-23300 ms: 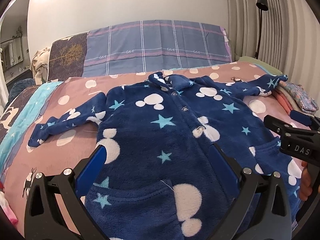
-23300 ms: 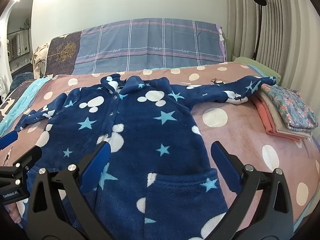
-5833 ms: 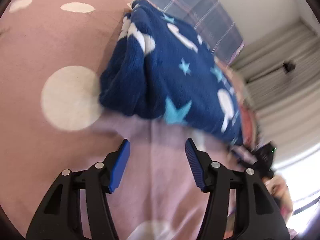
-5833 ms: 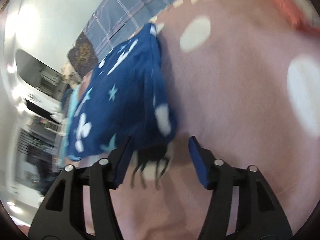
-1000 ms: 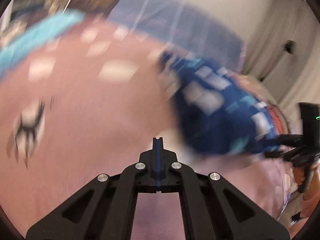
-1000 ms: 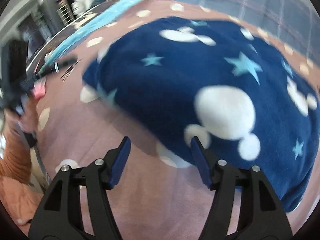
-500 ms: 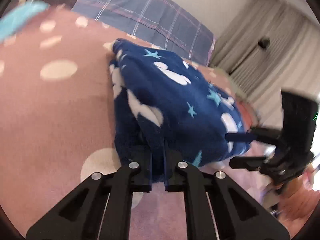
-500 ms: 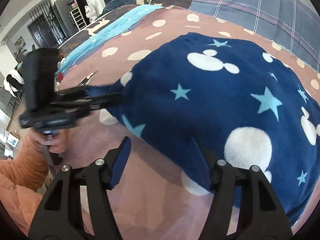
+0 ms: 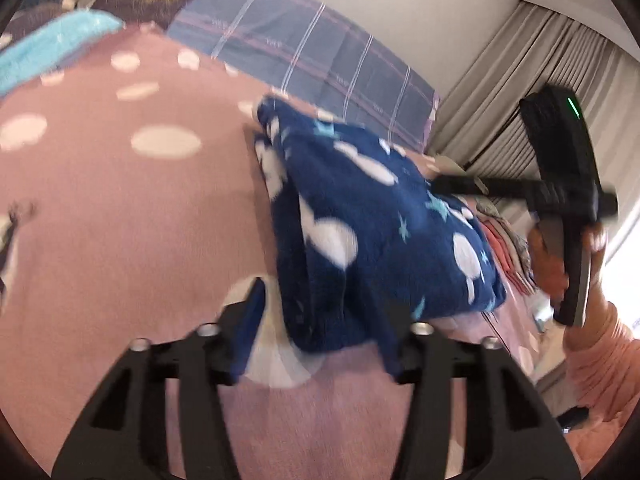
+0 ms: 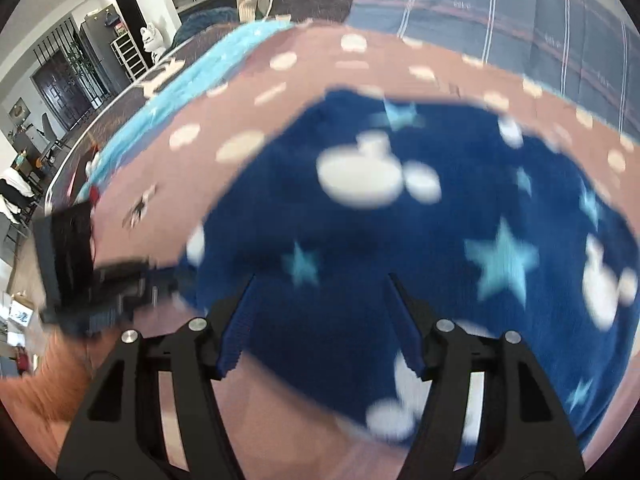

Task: Fold small clothes

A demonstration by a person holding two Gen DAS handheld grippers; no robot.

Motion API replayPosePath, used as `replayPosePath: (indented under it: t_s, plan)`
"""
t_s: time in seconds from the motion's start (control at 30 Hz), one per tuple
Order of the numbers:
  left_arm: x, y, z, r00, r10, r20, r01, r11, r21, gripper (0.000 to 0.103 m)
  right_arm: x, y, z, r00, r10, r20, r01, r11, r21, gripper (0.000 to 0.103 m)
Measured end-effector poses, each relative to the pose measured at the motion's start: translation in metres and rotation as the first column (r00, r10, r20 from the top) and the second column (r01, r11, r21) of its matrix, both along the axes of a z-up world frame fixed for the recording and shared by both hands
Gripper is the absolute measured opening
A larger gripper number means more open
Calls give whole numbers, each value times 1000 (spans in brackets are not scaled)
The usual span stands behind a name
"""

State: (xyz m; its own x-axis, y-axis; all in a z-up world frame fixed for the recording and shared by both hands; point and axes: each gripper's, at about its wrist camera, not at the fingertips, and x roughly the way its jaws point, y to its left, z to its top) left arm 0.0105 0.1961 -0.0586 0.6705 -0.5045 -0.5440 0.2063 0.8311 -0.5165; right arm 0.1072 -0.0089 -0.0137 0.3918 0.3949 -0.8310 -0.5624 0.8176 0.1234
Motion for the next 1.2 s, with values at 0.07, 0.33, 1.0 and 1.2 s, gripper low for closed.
replayPosePath:
  t_s: [0.07, 0.33, 1.0, 1.2]
  plan:
    - [12, 0, 1, 1000, 1, -25, -1, 1000, -3, 57, 19, 23, 10, 1000, 4, -3, -4, 1000, -8, 65]
    - [31, -4, -23, 992, -57, -110, 45, 994, -103, 57, 109, 157, -24, 996, -7, 92, 41, 926, -375, 70]
    - [19, 10, -29, 995, -38, -93, 31, 996, -80, 30, 178, 160, -82, 990, -140, -23, 125, 934, -335, 28]
    - [6, 5, -16, 998, 29, -47, -28, 999, 23, 34, 131, 114, -17, 995, -85, 54, 90, 992, -90, 52]
